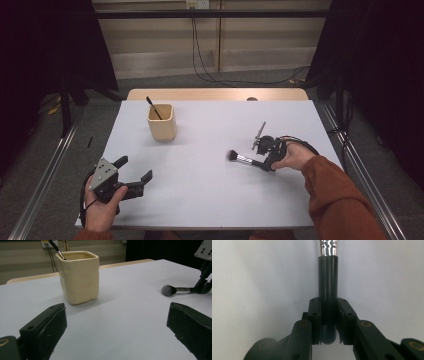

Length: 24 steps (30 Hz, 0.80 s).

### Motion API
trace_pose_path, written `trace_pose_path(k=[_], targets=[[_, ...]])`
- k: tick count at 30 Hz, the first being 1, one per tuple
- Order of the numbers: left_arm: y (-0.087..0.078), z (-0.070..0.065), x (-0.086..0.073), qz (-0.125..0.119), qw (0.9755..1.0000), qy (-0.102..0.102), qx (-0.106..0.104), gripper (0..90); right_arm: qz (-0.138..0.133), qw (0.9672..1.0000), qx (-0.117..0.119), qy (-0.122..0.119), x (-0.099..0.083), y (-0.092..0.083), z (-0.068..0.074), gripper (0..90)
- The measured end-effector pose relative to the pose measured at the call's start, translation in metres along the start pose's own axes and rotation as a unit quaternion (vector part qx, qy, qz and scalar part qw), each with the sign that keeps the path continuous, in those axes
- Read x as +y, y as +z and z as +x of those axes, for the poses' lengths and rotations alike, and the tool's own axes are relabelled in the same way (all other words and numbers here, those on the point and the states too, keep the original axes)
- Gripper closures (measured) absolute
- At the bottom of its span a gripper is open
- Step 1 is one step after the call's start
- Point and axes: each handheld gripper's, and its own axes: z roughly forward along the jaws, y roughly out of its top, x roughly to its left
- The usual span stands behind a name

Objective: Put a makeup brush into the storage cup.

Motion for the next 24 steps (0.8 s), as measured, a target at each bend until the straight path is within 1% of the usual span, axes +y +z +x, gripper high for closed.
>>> trace_pose_path(k=[1, 2, 4, 5, 6, 8, 9, 11, 12, 13, 15, 16, 18, 19, 21, 24], targets=[[0.000, 0.000, 0.000, 0.000, 1.0000, 0.000, 0.000, 2.9, 0.000, 1.0000, -0.001, -0.002, -0.001, -0.001, 0.000, 75.3], [0.000, 0.000, 0.000, 0.000, 1.0000, -0.001, 0.001, 2.9, -0.004, 1.0000, -0.001, 0.003, -0.001, -0.001, 0.000, 75.3], [0.000, 0.000, 0.000, 0.000, 1.0000, -0.002, 0.001, 2.9, -0.009, 1.0000, 0.002, 0.001, -0.003, -0.001, -0.001, 75.3], [0.000, 0.000, 0.000, 0.000, 1.0000, -0.002, 0.002, 2.9, -0.010, 0.9999, 0.006, 0.004, -0.004, -0.001, 0.000, 75.3], [0.000, 0.000, 0.000, -0.001, 1.0000, -0.002, 0.003, 2.9, -0.011, 0.9999, 0.010, 0.002, -0.004, -0.002, 0.001, 75.3], [0.000, 0.000, 0.000, -0.001, 1.0000, -0.002, 0.002, 2.9, -0.014, 0.9998, 0.013, 0.005, -0.005, -0.002, 0.001, 75.3], [0.001, 0.000, 0.000, -0.003, 1.0000, -0.004, 0.002, 2.9, -0.018, 0.9998, 0.012, 0.003, -0.005, -0.003, 0.001, 75.3], [0.001, 0.000, 0.000, -0.002, 1.0000, -0.004, 0.001, 2.9, -0.027, 0.9995, 0.016, 0.007, -0.006, -0.004, 0.001, 75.3], [0.001, -0.001, 0.000, -0.003, 1.0000, -0.005, 0.001, 2.9, -0.032, 0.9993, 0.014, 0.010, -0.007, -0.005, 0.002, 75.3], [0.000, 0.000, 0.000, -0.001, 1.0000, -0.001, 0.002, 2.9, -0.036, 0.9992, 0.018, 0.009, -0.008, -0.006, 0.002, 75.3], [0.000, 0.001, 0.000, -0.001, 1.0000, -0.002, 0.003, 2.9, -0.050, 0.9984, 0.021, 0.014, -0.010, -0.008, 0.002, 75.3], [0.000, 0.001, 0.000, -0.001, 1.0000, -0.002, 0.003, 2.9, -0.057, 0.9981, 0.018, 0.015, -0.012, -0.008, 0.001, 75.3], [0.000, 0.000, 0.000, -0.002, 1.0000, -0.002, 0.002, 2.9, -0.070, 0.9972, 0.004, 0.028, -0.014, -0.011, 0.002, 75.3], [0.000, 0.000, 0.000, -0.002, 1.0000, -0.002, 0.002, 2.9, -0.080, 0.9963, 0.003, 0.030, -0.015, -0.013, 0.002, 75.3], [0.000, 0.000, 0.000, -0.001, 1.0000, -0.002, 0.001, 2.9, -0.102, 0.9941, -0.007, 0.036, -0.017, -0.017, 0.003, 75.3], [0.000, 0.000, 0.000, -0.001, 1.0000, -0.002, 0.002, 2.9, -0.122, 0.9912, -0.014, 0.050, -0.021, -0.022, 0.004, 75.3]])
